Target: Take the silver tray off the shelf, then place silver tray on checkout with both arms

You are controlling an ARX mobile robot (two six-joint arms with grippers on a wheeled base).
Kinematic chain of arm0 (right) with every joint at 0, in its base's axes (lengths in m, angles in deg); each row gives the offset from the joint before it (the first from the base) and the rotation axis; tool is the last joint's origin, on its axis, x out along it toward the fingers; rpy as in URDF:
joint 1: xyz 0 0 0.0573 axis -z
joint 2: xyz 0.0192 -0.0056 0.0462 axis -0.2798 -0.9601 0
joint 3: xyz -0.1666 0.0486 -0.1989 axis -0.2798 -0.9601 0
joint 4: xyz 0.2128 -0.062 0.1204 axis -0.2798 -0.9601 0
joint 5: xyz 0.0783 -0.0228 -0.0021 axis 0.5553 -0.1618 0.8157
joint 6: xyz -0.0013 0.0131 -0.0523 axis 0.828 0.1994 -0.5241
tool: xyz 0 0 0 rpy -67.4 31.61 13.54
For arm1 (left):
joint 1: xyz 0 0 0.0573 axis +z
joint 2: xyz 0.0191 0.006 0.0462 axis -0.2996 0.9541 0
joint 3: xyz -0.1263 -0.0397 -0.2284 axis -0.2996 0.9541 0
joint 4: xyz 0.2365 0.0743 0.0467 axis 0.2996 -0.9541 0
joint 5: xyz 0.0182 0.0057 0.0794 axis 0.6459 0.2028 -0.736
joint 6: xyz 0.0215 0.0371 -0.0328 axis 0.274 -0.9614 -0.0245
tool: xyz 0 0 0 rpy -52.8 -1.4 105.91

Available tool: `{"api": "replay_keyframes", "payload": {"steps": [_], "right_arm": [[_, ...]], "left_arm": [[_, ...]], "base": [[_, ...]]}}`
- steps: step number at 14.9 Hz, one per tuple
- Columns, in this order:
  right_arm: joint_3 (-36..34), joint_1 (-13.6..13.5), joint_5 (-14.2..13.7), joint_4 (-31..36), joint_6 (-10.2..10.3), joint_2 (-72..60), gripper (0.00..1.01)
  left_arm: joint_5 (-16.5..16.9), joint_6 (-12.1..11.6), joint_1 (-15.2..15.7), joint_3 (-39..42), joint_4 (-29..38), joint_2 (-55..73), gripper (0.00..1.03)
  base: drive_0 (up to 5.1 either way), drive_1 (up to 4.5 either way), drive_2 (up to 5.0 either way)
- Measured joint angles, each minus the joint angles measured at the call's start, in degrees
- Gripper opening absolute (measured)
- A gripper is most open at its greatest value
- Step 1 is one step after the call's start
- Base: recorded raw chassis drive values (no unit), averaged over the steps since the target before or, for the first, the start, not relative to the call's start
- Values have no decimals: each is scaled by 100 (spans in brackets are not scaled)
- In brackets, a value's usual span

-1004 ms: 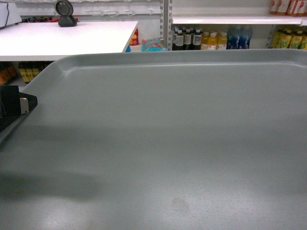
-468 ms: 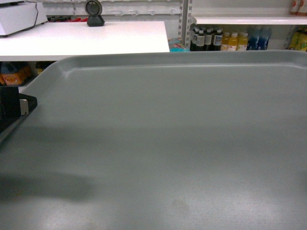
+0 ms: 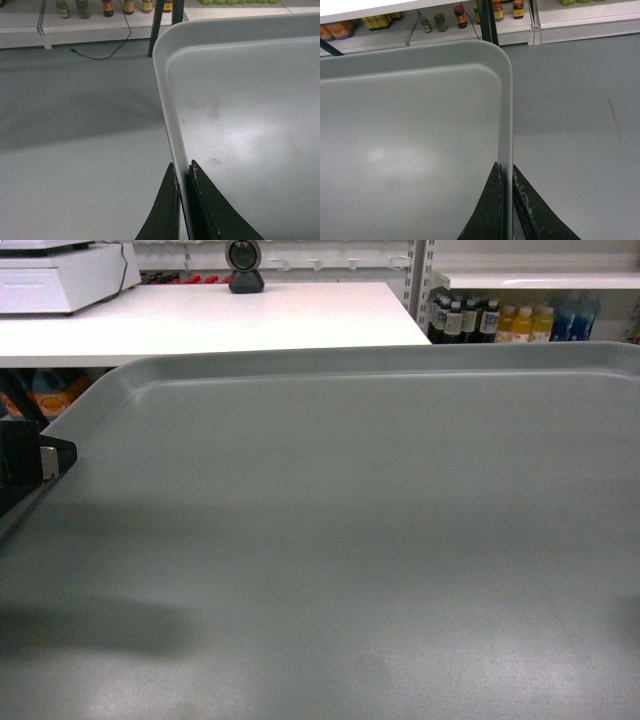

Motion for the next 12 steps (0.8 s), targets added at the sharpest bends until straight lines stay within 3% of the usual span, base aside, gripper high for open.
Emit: {"api": "replay_keyframes", "payload": {"steps": [12], "right_arm": [[0,2,-7,-2,-4,-2,3]], "left_arm": [[2,-7,-2,0,4,0,4]], "base": [[-497,248,248]]}}
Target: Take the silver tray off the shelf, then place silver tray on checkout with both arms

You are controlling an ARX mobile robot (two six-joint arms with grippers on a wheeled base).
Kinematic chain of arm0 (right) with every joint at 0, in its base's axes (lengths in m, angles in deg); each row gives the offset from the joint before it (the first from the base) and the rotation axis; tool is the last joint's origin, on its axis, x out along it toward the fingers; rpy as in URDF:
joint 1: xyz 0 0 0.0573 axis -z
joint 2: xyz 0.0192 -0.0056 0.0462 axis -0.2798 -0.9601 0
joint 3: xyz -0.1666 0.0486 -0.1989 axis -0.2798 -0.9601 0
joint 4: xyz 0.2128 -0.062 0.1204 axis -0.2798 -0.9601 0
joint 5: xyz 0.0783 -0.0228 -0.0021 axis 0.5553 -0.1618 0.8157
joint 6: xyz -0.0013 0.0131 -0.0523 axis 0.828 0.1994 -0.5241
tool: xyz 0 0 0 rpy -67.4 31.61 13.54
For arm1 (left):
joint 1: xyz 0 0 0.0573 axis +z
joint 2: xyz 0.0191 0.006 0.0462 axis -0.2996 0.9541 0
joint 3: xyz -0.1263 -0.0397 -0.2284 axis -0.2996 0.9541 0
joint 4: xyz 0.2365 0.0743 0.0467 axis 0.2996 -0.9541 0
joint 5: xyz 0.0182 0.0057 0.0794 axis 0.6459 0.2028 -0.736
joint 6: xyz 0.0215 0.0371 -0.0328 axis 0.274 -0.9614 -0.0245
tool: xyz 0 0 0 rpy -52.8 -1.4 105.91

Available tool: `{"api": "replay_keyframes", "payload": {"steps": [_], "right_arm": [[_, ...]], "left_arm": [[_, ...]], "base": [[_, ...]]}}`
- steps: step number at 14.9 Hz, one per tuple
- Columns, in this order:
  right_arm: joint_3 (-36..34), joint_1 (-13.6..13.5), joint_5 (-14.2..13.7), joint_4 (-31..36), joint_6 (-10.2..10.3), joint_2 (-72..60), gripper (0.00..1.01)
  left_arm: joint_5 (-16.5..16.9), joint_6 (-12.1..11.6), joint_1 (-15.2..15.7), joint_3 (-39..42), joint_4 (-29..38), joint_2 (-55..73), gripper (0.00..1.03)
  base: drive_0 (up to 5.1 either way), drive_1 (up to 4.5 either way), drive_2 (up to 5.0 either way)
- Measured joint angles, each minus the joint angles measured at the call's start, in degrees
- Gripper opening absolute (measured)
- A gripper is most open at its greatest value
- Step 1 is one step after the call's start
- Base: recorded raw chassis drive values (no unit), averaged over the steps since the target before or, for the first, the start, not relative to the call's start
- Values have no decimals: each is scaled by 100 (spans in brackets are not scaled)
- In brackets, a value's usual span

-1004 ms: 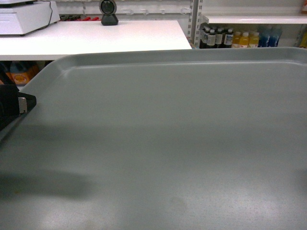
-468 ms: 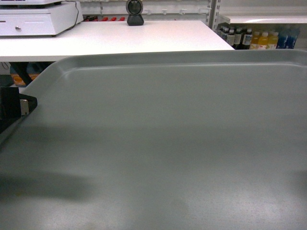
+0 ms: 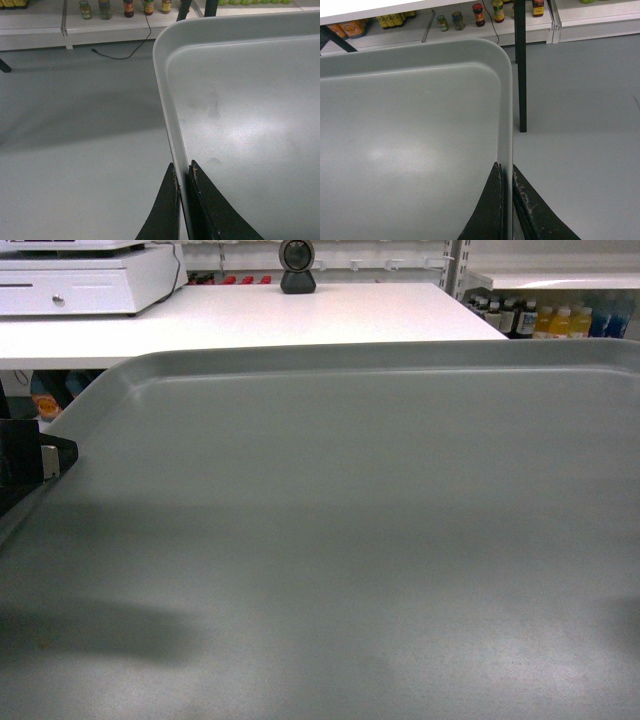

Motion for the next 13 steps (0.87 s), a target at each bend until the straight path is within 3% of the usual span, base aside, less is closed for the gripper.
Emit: {"api": "replay_keyframes", "payload": {"steps": [13], "right_arm": [[0,0,0,2,0,0,3]], "left_arm": [[0,0,2,0,-2,0,4]], "base": [[-497,248,248]]}}
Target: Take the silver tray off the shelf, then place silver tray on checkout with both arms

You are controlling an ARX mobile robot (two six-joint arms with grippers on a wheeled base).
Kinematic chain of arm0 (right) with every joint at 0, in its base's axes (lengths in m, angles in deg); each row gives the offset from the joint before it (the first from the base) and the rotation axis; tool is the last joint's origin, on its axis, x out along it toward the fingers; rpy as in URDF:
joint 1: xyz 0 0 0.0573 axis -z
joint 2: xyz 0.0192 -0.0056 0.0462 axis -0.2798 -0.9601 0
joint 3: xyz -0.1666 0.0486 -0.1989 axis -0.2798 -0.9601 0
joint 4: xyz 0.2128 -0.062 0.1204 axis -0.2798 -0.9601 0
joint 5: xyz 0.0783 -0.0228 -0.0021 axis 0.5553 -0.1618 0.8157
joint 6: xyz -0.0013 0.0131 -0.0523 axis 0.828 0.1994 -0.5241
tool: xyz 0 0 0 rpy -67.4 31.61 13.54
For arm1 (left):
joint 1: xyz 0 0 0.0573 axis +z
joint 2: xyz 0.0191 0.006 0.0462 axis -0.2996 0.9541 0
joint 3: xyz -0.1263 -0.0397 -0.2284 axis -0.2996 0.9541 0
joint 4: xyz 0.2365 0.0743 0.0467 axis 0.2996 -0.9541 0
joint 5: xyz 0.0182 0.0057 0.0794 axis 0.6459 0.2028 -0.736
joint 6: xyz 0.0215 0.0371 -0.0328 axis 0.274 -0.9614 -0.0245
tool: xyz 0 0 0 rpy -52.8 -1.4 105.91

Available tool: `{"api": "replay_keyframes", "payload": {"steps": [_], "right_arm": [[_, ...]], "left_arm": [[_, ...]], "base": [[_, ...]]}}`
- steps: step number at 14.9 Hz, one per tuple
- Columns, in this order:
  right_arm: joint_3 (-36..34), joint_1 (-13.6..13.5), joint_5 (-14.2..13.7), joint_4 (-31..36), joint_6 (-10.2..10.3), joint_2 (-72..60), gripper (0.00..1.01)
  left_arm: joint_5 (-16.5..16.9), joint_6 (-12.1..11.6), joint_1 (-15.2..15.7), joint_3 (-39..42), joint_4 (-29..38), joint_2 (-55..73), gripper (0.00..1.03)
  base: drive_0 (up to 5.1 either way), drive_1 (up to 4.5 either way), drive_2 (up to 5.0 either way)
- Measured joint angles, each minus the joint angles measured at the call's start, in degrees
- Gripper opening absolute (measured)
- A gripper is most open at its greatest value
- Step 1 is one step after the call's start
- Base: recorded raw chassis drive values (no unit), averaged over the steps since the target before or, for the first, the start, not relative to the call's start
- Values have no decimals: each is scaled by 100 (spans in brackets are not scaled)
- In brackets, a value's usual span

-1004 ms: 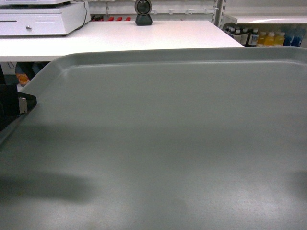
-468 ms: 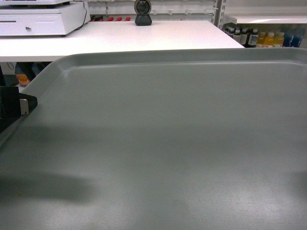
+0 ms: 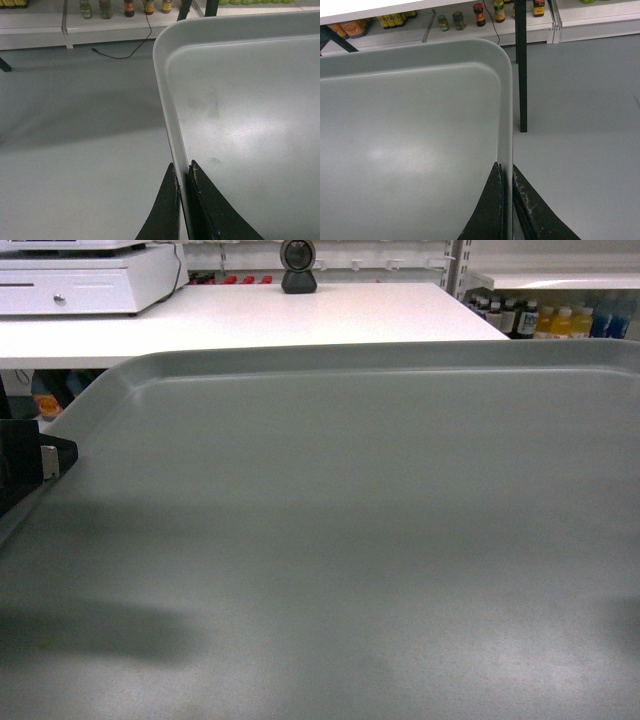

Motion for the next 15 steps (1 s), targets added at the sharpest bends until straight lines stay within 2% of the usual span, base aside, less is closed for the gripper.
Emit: {"api": "replay_keyframes", "payload": {"steps": [15], "right_arm": [[0,-2,2,7,-7,2,3]], "left_arm": [[9,-4,4,0,-11,2,4]], "base": [[-497,248,248]]}}
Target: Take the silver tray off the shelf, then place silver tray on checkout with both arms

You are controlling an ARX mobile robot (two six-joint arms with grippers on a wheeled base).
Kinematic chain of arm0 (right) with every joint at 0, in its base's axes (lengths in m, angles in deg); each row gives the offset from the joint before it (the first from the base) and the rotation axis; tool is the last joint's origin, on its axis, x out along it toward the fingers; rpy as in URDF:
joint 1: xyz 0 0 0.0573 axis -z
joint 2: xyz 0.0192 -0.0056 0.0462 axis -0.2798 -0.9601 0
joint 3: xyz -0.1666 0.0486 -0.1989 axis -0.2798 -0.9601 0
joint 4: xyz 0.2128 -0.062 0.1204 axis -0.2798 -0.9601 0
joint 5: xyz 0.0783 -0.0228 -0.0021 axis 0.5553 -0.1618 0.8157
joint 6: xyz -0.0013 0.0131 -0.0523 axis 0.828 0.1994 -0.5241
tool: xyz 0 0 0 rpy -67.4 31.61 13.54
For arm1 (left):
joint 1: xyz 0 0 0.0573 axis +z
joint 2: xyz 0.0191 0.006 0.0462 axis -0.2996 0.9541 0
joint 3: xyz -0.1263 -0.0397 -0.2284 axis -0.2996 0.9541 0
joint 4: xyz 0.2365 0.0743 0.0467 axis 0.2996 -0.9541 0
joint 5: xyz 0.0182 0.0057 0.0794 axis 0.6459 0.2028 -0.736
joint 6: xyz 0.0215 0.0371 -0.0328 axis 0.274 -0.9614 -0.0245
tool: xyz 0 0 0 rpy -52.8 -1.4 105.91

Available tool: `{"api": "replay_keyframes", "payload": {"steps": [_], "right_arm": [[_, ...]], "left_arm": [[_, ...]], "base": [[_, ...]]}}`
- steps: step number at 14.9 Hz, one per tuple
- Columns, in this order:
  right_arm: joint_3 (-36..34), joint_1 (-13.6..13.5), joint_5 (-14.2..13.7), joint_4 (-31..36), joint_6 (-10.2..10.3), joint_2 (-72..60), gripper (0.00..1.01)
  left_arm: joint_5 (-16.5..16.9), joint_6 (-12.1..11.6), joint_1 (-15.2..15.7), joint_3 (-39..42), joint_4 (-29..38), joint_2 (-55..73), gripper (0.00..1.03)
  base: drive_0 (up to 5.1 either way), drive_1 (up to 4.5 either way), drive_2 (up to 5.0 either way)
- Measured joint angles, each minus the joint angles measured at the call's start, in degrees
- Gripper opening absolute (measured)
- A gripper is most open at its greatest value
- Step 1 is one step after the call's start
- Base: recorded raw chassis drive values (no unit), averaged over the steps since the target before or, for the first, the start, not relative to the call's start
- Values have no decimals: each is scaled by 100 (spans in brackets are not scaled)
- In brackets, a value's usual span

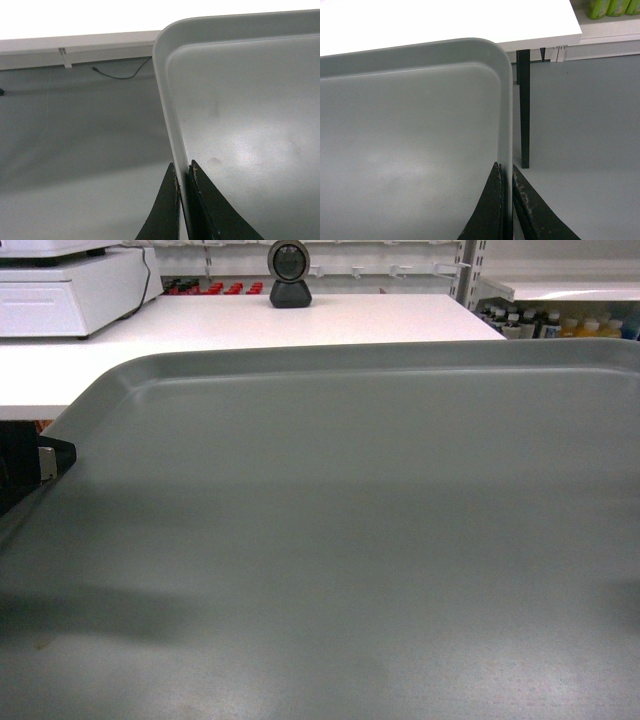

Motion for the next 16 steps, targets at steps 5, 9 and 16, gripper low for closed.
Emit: {"api": "replay_keyframes", "payload": {"steps": [5,9,16], "right_arm": [[0,0,-4,-4,-11,0,3],[0,4,-4,-15,-11,0,3],[0,7,-7,-20,-11,-2,3]], "left_arm": [[0,-2,-4,0,15,7,4],[-2,-4,-4,0,11,9,4],[-7,-22,-7,0,17,9,4]], "base": [[-397,280,119],[3,408,-401],[-5,400,-409]]}}
